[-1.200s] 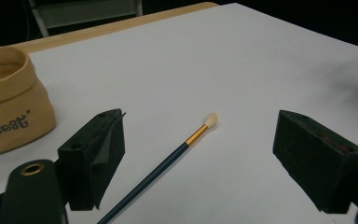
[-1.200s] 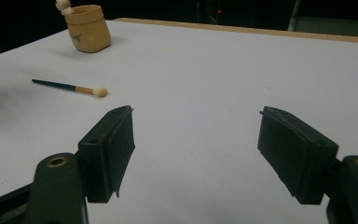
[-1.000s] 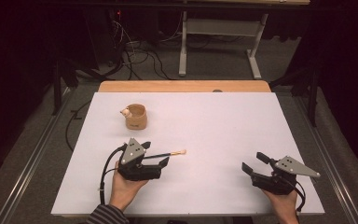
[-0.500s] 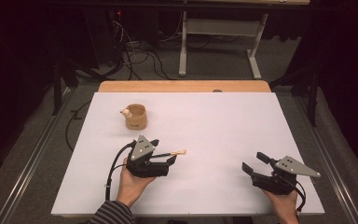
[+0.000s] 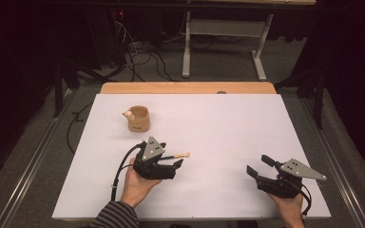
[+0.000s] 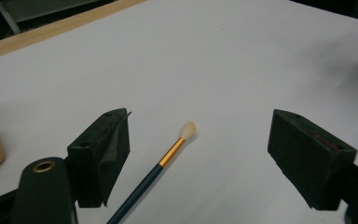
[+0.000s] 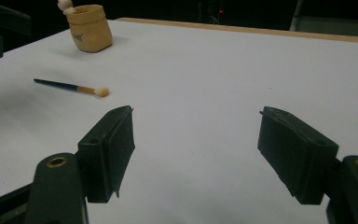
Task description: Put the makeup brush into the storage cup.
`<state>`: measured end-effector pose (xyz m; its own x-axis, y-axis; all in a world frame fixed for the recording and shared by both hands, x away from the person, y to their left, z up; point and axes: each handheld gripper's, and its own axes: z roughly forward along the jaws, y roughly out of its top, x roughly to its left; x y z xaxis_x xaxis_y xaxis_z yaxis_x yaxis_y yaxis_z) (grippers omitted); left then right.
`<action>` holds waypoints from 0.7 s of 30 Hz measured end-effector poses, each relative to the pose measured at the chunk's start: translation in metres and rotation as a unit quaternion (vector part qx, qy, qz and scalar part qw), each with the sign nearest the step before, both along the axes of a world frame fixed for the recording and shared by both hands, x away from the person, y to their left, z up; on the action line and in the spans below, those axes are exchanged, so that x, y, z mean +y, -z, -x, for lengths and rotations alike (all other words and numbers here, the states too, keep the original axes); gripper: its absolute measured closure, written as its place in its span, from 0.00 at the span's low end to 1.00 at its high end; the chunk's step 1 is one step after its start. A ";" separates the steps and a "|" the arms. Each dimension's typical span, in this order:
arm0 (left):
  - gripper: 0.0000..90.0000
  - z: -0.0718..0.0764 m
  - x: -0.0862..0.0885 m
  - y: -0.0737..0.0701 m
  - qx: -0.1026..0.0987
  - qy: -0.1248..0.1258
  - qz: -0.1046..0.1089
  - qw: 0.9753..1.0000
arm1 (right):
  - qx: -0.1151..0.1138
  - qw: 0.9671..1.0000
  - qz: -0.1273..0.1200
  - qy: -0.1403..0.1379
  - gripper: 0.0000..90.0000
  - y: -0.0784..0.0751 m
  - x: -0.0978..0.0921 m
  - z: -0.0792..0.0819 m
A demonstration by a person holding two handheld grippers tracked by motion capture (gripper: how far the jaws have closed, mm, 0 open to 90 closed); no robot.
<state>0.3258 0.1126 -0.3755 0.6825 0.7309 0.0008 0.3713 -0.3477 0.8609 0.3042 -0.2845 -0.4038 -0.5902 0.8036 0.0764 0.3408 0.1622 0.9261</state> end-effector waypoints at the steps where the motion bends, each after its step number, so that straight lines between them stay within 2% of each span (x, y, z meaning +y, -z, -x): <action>1: 0.24 -0.001 -0.001 -0.001 0.003 0.002 -0.002 1.000 | -0.001 1.000 0.000 0.000 0.32 0.000 0.000 0.000; 5: 0.25 -0.005 -0.006 -0.004 0.012 0.010 -0.024 1.000 | -0.001 1.000 0.000 -0.001 0.32 0.000 0.000 0.000; 6: 0.25 -0.005 -0.006 -0.004 0.012 0.010 -0.024 1.000 | -0.001 1.000 0.000 -0.001 0.32 0.000 0.000 0.000; 10: 0.26 -0.009 -0.010 -0.005 0.025 0.020 -0.044 0.999 | -0.001 1.000 0.000 -0.002 0.32 0.000 0.001 0.000; 11: 0.27 -0.011 -0.011 -0.005 0.030 0.022 -0.056 0.998 | -0.001 1.000 0.000 -0.002 0.32 0.000 0.000 0.000; 12: 0.27 -0.011 -0.011 -0.005 0.030 0.022 -0.056 0.998 | -0.001 1.000 0.000 -0.002 0.32 0.000 0.000 0.000; 18: 0.28 -0.017 -0.014 -0.004 0.049 0.027 -0.086 0.995 | 0.000 1.000 0.001 -0.004 0.32 0.000 0.001 -0.001; 21: 0.29 -0.020 -0.015 -0.002 0.058 0.023 -0.109 0.992 | 0.000 1.000 0.000 -0.004 0.32 0.000 0.001 -0.001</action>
